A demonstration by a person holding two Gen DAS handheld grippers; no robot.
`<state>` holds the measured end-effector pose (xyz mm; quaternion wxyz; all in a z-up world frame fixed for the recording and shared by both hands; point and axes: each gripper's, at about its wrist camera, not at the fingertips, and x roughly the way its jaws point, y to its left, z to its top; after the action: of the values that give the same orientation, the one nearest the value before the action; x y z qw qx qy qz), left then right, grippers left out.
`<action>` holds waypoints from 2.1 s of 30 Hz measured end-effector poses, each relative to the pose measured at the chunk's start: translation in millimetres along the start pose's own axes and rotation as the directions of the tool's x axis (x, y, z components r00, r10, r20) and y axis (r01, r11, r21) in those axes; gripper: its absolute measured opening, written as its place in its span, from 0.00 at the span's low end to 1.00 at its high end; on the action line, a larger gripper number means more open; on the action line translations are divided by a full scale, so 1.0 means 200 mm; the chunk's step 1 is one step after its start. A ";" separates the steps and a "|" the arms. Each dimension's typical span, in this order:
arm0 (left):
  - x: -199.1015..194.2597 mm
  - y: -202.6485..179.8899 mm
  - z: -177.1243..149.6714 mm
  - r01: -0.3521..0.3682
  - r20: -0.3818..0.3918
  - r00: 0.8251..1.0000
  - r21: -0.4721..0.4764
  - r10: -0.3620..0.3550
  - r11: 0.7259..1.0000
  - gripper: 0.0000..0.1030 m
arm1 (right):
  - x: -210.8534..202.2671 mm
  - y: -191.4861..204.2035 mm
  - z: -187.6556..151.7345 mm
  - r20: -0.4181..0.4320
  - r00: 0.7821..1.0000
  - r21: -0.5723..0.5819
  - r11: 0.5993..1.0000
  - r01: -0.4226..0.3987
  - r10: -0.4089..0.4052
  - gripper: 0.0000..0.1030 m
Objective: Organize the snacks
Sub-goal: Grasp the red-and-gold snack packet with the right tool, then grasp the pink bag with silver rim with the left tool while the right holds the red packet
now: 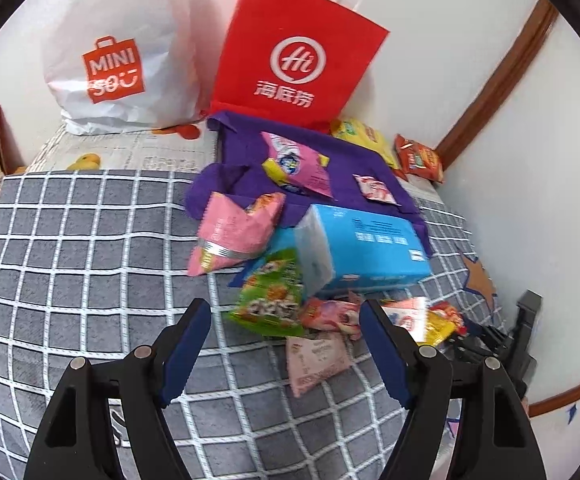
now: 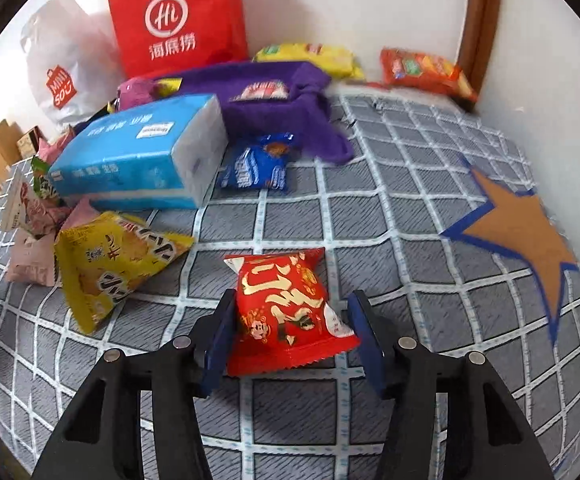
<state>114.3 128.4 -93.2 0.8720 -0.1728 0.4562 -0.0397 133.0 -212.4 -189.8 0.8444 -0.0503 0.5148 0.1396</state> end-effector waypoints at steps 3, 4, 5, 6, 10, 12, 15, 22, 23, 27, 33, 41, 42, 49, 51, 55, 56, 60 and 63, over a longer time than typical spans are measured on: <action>0.04 0.03 0.01 -0.030 -0.006 1.000 -0.005 0.030 1.000 0.72 | 0.01 -0.01 -0.02 0.018 1.000 0.005 1.000 0.013 -0.013 0.52; 0.06 0.04 0.01 -0.044 -0.007 0.999 -0.005 0.044 0.999 0.72 | 0.01 -0.01 -0.02 0.021 1.000 0.006 1.000 0.012 -0.012 0.52; 0.08 0.04 0.02 -0.051 -0.008 0.999 -0.005 0.051 0.999 0.72 | 0.00 -0.01 -0.01 0.023 1.000 0.008 1.000 0.012 -0.012 0.52; 0.10 0.04 0.02 -0.055 -0.012 0.998 -0.002 0.055 0.999 0.72 | 0.01 -0.01 -0.01 0.018 1.000 0.010 1.000 0.012 -0.012 0.52; 0.21 0.04 0.06 -0.072 -0.030 0.997 0.014 0.073 0.997 0.72 | 0.02 -0.02 -0.01 0.015 1.000 0.016 1.000 0.006 -0.007 0.53; 0.26 0.05 0.10 -0.072 -0.042 0.996 0.018 0.073 0.997 0.72 | 0.02 -0.03 -0.01 0.016 1.000 0.021 1.000 0.001 -0.001 0.53; 0.31 0.06 0.15 -0.056 -0.034 0.998 0.001 0.056 0.998 0.72 | 0.03 -0.02 0.00 0.015 1.000 0.021 1.000 0.001 -0.001 0.53; 0.54 0.07 0.24 -0.092 -0.083 0.992 0.002 0.091 0.996 0.72 | 0.04 -0.03 0.00 0.015 1.000 0.026 1.000 -0.008 0.008 0.55; 0.56 0.07 0.24 -0.096 -0.084 0.992 0.004 0.096 0.995 0.72 | 0.04 -0.03 0.00 0.016 1.000 0.026 1.000 -0.009 0.009 0.55; 0.58 0.08 0.24 -0.074 -0.082 0.994 0.004 0.074 0.997 0.58 | 0.04 -0.02 0.00 0.015 1.000 0.021 1.000 -0.005 0.005 0.55; 0.51 0.10 0.25 -0.030 -0.062 0.998 -0.002 0.029 1.000 0.27 | 0.04 -0.02 0.00 0.015 1.000 0.021 1.000 -0.006 0.006 0.56; 0.44 0.09 0.24 -0.031 -0.030 0.999 -0.012 0.031 0.999 0.44 | 0.04 -0.02 0.00 0.015 1.000 0.012 1.000 0.005 -0.005 0.55; 0.43 0.08 0.25 -0.035 -0.016 0.999 -0.005 0.035 0.999 0.59 | 0.04 -0.02 0.00 0.016 1.000 0.012 1.000 0.005 -0.005 0.55; 0.56 0.04 0.30 -0.097 -0.047 0.994 0.085 0.101 0.992 0.70 | 0.04 -0.03 0.00 0.018 1.000 0.024 1.000 -0.012 0.011 0.55; 0.63 0.05 0.30 -0.127 -0.067 0.989 0.085 0.133 0.988 0.70 | 0.04 -0.03 0.00 0.018 1.000 0.025 1.000 -0.012 0.011 0.55; 0.71 0.07 0.29 -0.139 -0.073 0.987 0.071 0.144 0.988 0.76 | 0.04 -0.03 0.00 0.018 1.000 0.023 1.000 -0.010 0.009 0.55; 0.71 0.07 0.29 -0.130 -0.069 0.989 0.065 0.134 0.989 0.74 | 0.04 -0.03 0.00 0.018 1.000 0.024 1.000 -0.011 0.011 0.55; 0.68 0.08 0.29 -0.094 -0.058 0.994 0.065 0.098 0.993 0.66 | 0.04 -0.03 0.00 0.019 1.000 0.026 1.000 -0.015 0.014 0.55; 0.61 0.07 0.28 -0.097 -0.026 0.995 0.065 0.099 0.993 0.61 | 0.04 -0.04 0.00 0.020 1.000 0.031 0.999 -0.022 0.021 0.55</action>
<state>228.9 129.6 -163.2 0.8712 -0.1220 0.4753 -0.0138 137.8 -218.3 -196.7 0.8485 -0.0304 0.5091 0.1411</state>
